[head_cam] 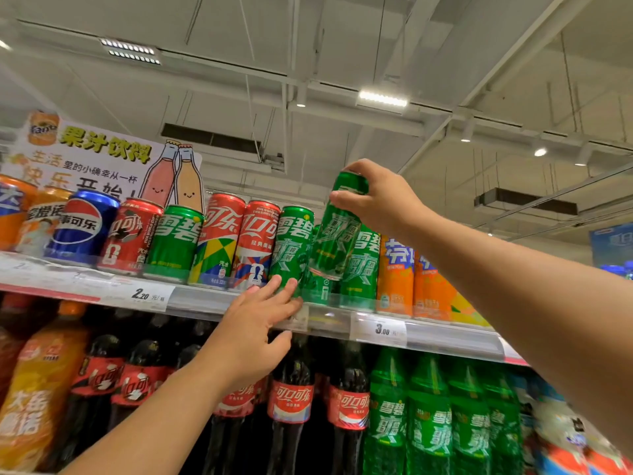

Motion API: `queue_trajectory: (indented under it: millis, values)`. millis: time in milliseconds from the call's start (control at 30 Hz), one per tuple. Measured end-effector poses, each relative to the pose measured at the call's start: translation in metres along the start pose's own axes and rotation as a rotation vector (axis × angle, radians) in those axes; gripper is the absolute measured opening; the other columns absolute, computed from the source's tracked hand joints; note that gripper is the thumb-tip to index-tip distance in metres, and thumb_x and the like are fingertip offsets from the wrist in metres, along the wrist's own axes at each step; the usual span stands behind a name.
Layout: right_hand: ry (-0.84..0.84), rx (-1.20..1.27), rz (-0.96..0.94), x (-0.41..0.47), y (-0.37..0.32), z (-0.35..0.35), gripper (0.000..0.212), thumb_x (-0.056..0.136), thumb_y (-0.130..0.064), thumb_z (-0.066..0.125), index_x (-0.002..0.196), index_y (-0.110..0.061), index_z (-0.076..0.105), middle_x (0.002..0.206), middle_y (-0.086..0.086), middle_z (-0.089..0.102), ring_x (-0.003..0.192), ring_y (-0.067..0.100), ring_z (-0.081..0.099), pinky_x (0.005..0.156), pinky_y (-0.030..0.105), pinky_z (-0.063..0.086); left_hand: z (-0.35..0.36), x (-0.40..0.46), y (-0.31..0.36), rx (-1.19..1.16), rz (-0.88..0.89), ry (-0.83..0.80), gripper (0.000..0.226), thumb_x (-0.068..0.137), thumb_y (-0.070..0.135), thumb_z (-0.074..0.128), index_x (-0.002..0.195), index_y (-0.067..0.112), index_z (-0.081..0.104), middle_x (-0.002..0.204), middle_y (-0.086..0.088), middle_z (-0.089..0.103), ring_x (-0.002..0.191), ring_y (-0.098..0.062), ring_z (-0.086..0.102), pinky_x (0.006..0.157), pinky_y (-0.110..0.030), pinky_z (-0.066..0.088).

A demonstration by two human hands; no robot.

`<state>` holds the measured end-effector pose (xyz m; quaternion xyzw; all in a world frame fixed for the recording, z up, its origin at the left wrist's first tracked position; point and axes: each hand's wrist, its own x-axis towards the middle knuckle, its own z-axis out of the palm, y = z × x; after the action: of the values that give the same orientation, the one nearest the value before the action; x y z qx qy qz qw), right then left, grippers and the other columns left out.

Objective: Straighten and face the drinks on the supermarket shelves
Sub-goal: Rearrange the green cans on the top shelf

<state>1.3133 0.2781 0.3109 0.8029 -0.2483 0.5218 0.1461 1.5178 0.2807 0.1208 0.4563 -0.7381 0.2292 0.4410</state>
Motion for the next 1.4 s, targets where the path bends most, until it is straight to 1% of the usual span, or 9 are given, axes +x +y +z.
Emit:
queue_trajectory:
  millis: [233,367,500,667,833,1000,1167,1267,1400]
  values:
    - [-0.099,-0.154,0.020,0.013,0.013,0.023,0.051,0.088,-0.043,0.066,0.131,-0.021,0.050,0.115,0.005,0.062,0.082,0.016,0.059,0.072,0.034,0.055,0.000,0.001,0.001,-0.017,-0.007,0.002,0.053,0.094,0.026,0.049,0.144,0.039,0.037,0.149,0.033,0.010,0.139,0.013,-0.006,0.113,-0.017,-0.010]
    - [-0.193,-0.226,0.059,0.017,0.018,0.037,0.051,0.087,-0.044,0.067,0.128,-0.020,0.051,0.116,0.005,0.062,0.080,0.015,0.056,0.060,0.025,0.046,0.001,0.001,0.002,-0.027,-0.006,0.016,0.054,0.093,0.022,0.049,0.143,0.038,0.038,0.150,0.032,0.011,0.140,0.013,-0.006,0.113,-0.016,-0.011]
    - [-0.282,-0.316,0.069,0.020,0.016,0.048,0.055,0.085,-0.045,0.069,0.131,-0.020,0.051,0.124,0.006,0.061,0.089,0.017,0.053,0.068,0.028,0.045,0.002,0.001,0.002,-0.039,-0.007,0.023,0.054,0.093,0.022,0.049,0.143,0.037,0.039,0.151,0.030,0.012,0.140,0.011,-0.005,0.113,-0.015,-0.011]
    - [-0.392,-0.394,0.161,0.022,0.007,0.048,0.056,0.087,-0.047,0.066,0.134,-0.022,0.049,0.084,-0.002,0.061,0.046,0.009,0.060,0.037,0.021,0.044,0.002,0.001,0.001,-0.032,0.004,0.033,0.053,0.093,0.022,0.050,0.143,0.035,0.040,0.151,0.028,0.013,0.141,0.009,-0.003,0.114,-0.018,-0.009]
    - [-0.400,-0.340,0.221,0.021,0.002,0.047,0.070,0.080,-0.045,0.074,0.138,-0.020,0.044,0.084,0.002,0.063,0.057,0.013,0.063,0.036,0.017,0.042,0.002,0.001,0.001,-0.024,0.010,0.039,0.053,0.093,0.022,0.050,0.143,0.035,0.039,0.151,0.028,0.013,0.142,0.007,-0.002,0.112,-0.015,-0.011]
    - [-0.363,-0.296,0.210,0.009,-0.001,0.049,0.059,0.080,-0.032,0.077,0.129,-0.019,0.048,0.095,0.003,0.063,0.070,0.018,0.064,0.049,0.027,0.053,0.002,0.001,0.002,-0.022,0.007,0.033,0.053,0.093,0.022,0.049,0.144,0.035,0.039,0.151,0.028,0.012,0.142,0.006,-0.002,0.117,-0.022,-0.007]
    - [-0.220,-0.431,0.072,-0.020,-0.006,0.055,0.073,0.087,-0.041,0.067,0.147,-0.018,0.031,0.148,0.009,0.037,0.121,0.029,0.052,0.095,0.041,0.049,0.002,0.000,0.003,-0.009,0.004,0.024,0.053,0.093,0.022,0.050,0.144,0.033,0.041,0.150,0.028,0.012,0.142,0.006,-0.001,0.116,-0.022,-0.006]
    - [-0.040,-0.367,-0.141,-0.070,-0.003,0.065,0.050,0.091,-0.027,0.061,0.137,-0.015,0.046,0.145,0.008,0.040,0.119,0.030,0.052,0.094,0.042,0.048,-0.001,0.001,0.005,-0.003,-0.009,0.013,0.052,0.092,0.021,0.051,0.143,0.030,0.044,0.149,0.025,0.014,0.144,0.001,0.003,0.119,-0.028,-0.001]
    - [-0.056,-0.443,-0.272,-0.142,0.021,0.083,0.040,0.091,-0.018,0.057,0.129,-0.004,0.058,0.140,0.019,0.050,0.123,0.040,0.048,0.105,0.044,0.038,-0.003,0.001,0.009,0.001,-0.034,0.006,0.052,0.091,0.017,0.054,0.141,0.027,0.047,0.153,0.017,0.023,0.145,-0.004,0.009,0.120,-0.034,0.006]
